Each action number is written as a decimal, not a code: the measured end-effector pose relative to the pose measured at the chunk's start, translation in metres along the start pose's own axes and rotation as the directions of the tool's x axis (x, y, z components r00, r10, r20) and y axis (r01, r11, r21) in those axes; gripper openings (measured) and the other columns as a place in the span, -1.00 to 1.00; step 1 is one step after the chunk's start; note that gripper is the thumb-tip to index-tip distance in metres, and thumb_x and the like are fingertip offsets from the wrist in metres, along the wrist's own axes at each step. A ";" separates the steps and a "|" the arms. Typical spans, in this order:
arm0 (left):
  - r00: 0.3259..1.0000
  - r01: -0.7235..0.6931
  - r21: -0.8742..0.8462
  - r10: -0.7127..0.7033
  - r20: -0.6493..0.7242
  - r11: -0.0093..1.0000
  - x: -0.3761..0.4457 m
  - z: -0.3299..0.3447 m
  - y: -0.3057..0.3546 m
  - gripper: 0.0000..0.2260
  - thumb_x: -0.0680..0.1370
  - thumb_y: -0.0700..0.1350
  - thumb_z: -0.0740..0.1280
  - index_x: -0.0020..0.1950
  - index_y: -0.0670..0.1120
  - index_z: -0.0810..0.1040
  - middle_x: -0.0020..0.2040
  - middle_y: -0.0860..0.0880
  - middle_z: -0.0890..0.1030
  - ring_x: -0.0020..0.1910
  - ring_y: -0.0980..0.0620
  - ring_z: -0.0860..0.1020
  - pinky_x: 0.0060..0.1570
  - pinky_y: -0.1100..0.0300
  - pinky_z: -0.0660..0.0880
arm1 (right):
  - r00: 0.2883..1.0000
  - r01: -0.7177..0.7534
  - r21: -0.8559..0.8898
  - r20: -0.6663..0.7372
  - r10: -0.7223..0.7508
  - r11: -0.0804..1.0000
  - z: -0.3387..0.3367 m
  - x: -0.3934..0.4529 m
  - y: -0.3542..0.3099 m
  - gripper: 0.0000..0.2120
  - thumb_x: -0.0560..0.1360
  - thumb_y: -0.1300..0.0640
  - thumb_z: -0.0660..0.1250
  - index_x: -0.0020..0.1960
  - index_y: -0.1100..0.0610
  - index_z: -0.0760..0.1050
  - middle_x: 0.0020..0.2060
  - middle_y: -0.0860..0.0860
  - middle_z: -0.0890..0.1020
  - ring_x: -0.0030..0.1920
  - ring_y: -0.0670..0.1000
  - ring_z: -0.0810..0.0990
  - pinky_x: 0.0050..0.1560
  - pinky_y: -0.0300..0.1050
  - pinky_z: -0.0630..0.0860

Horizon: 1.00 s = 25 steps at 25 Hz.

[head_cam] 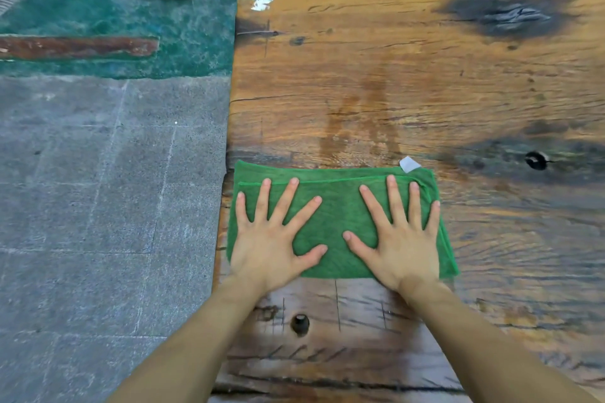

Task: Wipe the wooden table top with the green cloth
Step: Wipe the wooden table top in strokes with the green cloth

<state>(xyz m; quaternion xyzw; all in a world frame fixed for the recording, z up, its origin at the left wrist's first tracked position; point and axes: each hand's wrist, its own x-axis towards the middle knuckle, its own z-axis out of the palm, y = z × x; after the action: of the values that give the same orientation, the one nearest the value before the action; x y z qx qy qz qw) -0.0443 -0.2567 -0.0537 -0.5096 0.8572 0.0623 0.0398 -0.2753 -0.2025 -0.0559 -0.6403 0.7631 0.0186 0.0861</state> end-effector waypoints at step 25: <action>0.996 0.090 0.028 -0.089 -0.023 0.996 0.316 -0.044 -0.095 -0.29 0.40 0.57 -0.21 0.52 0.44 -0.24 0.65 0.15 -0.23 0.62 -0.17 -0.23 0.47 -0.42 -0.18 | 0.997 0.048 -0.015 -0.061 -0.049 0.999 -0.051 0.335 0.013 -0.19 0.40 -0.59 -0.18 0.57 -0.32 -0.21 0.63 -0.02 -0.18 0.59 0.21 -0.24 0.48 0.42 -0.23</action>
<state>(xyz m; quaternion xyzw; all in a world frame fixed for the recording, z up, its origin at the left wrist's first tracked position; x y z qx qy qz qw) -0.1123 -0.5825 -0.0582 -0.5476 0.8347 0.0425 0.0408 -0.3485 -0.5334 -0.0590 -0.6594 0.7495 0.0019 0.0588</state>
